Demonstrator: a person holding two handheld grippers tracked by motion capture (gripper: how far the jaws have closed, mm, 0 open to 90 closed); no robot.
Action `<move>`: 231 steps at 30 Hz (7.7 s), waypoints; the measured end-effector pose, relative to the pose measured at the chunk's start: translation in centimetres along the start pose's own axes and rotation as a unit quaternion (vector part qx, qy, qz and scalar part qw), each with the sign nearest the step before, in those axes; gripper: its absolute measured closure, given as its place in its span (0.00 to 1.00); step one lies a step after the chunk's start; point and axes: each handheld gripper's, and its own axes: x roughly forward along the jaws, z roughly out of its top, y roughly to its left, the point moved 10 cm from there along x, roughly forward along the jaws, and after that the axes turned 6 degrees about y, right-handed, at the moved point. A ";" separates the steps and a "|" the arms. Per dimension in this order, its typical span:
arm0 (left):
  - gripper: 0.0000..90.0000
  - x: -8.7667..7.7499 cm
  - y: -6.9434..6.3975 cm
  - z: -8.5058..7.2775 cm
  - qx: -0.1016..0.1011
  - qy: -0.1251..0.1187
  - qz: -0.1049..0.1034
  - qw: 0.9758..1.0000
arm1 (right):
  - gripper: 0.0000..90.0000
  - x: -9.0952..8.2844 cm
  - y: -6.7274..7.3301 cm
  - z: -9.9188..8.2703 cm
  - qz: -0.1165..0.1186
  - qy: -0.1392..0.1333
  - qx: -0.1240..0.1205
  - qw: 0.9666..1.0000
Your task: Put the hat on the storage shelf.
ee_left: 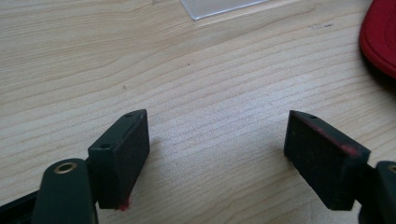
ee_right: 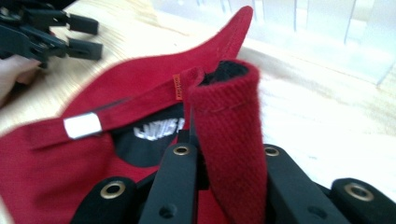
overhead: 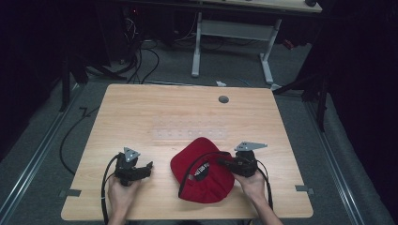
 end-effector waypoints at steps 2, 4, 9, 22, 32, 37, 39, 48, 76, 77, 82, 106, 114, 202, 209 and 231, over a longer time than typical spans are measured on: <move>0.25 0.0 0.0 0.0 0.000 -0.001 0.000 1.000 | 0.93 -0.4 0.3 0.4 0.001 -0.003 -0.002 1.000; 0.25 0.0 0.0 0.0 0.000 0.000 0.000 1.000 | 0.94 -0.5 0.4 0.6 0.001 -0.005 -0.002 1.000; 0.25 0.0 0.0 0.0 0.000 0.001 0.000 1.000 | 0.94 -1.4 0.8 1.4 0.006 -0.018 0.002 1.000; 0.25 -1.3 -2.1 -1.0 0.034 0.011 -0.034 0.999 | 0.94 -3.5 1.4 3.4 -0.010 -0.027 0.000 1.000; 0.25 -2.9 -7.5 -2.0 0.081 0.020 -0.109 0.991 | 0.94 -4.5 1.5 4.9 -0.018 -0.031 0.009 0.999; 0.25 -2.9 -9.2 -2.5 0.094 0.026 -0.125 0.987 | 0.94 -4.7 1.6 5.4 -0.017 -0.033 0.009 0.999; 0.25 -2.9 -9.7 -2.6 0.097 0.026 -0.129 0.987 | 0.94 -4.8 1.8 5.7 -0.014 -0.034 0.013 0.999; 0.23 -2.7 -11.5 -2.8 0.098 0.026 -0.140 0.985 | 0.94 -4.7 2.7 6.9 -0.006 -0.038 0.008 0.999; 0.23 -5.0 -14.2 -0.6 0.131 -0.021 -0.160 0.978 | 0.93 -3.9 2.5 5.8 -0.021 -0.004 0.016 1.000; 0.24 -5.1 -14.2 -0.6 0.135 -0.020 -0.161 0.978 | 0.93 -3.9 2.5 5.8 -0.020 -0.001 0.019 1.000; 0.25 -5.3 -14.6 -0.6 0.143 -0.018 -0.165 0.976 | 0.93 -3.7 2.5 5.5 -0.018 0.008 0.022 1.000; 0.31 -5.5 -15.4 -0.6 0.174 -0.015 -0.164 0.971 | 0.93 -3.7 2.8 3.7 0.032 0.035 0.041 0.998; 0.34 -6.0 -16.7 -1.3 0.190 -0.010 -0.186 0.964 | 0.93 -3.8 3.2 4.1 0.077 0.024 0.061 0.995; 0.93 -7.3 -10.9 9.0 -0.007 -0.013 -0.221 0.975 | 0.37 0.1 -7.6 -4.7 -0.218 0.019 0.043 0.975; 0.93 -6.8 -10.0 11.1 -0.020 -0.042 -0.210 0.977 | 0.36 0.1 -7.6 -4.8 -0.217 0.020 0.043 0.975; 0.94 -4.0 -9.6 16.1 -0.050 -0.062 -0.216 0.973 | 0.35 0.1 -7.6 -4.7 -0.216 0.020 0.044 0.975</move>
